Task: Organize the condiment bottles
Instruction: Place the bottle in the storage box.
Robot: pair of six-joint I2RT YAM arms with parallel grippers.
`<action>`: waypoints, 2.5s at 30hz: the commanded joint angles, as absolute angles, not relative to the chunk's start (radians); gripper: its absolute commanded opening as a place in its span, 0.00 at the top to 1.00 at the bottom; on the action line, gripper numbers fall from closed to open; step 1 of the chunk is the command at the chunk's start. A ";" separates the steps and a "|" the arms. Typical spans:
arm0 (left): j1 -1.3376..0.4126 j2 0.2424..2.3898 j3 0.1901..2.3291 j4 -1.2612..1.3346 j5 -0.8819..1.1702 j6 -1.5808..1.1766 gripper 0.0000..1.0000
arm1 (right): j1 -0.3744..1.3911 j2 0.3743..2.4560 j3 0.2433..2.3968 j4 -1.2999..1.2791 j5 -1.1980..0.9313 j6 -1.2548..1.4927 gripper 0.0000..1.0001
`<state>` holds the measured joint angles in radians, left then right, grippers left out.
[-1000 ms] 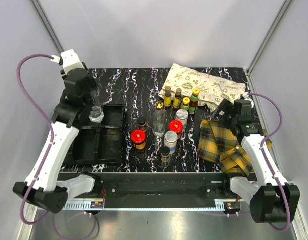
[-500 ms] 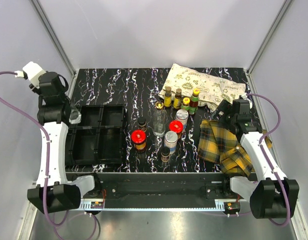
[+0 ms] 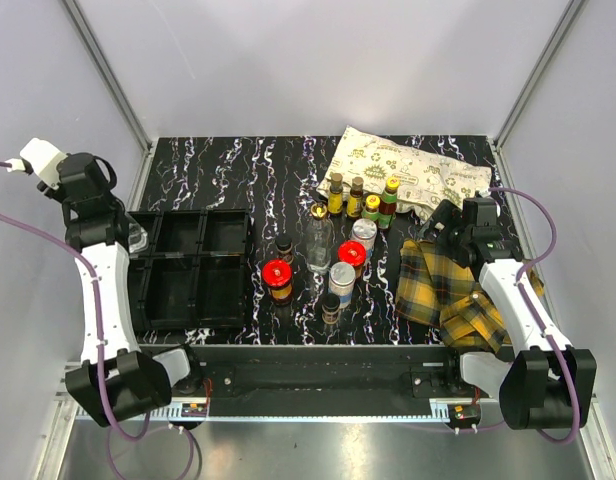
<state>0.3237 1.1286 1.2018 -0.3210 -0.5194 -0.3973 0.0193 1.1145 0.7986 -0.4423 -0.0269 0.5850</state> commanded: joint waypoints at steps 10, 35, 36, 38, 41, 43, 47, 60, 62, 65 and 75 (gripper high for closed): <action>0.356 1.249 1.273 -0.026 -0.399 -0.342 1.00 | 0.017 1.098 0.810 -0.422 -0.043 0.641 0.00; 0.351 1.121 1.003 0.002 -0.324 -0.316 1.00 | 0.017 1.143 0.781 -0.387 -0.064 0.667 0.00; 0.351 1.120 1.003 -0.020 -0.321 -0.318 1.00 | 0.015 1.144 0.782 -0.387 -0.067 0.667 0.00; 0.347 1.112 1.000 -0.026 -0.319 -0.314 0.97 | 0.017 1.143 0.781 -0.388 -0.072 0.669 0.00; 0.344 1.106 0.988 -0.041 -0.322 -0.313 0.83 | 0.017 1.134 0.773 -0.384 -0.071 0.670 0.00; 0.344 1.106 0.977 -0.052 -0.325 -0.316 0.72 | 0.017 1.128 0.769 -0.383 -0.071 0.670 0.00; 0.341 1.126 0.979 -0.083 -0.328 -0.328 0.69 | 0.015 1.124 0.769 -0.385 -0.074 0.672 0.00; 0.331 1.227 1.031 -0.132 -0.314 -0.328 0.33 | 0.015 1.108 0.769 -0.383 -0.077 0.683 0.00; 0.330 1.232 1.045 -0.133 -0.321 -0.325 0.26 | 0.017 1.108 0.769 -0.385 -0.077 0.683 0.00; 0.325 1.239 1.063 -0.135 -0.321 -0.308 0.19 | 0.017 1.106 0.775 -0.383 -0.075 0.681 0.00; 0.307 1.206 1.107 -0.169 -0.350 -0.267 0.01 | 0.015 1.111 0.776 -0.385 -0.080 0.689 0.00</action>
<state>0.3180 1.2476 1.0462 -0.1791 -0.3367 -0.2966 0.0193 1.1305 0.7662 -0.4122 -0.0708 0.6796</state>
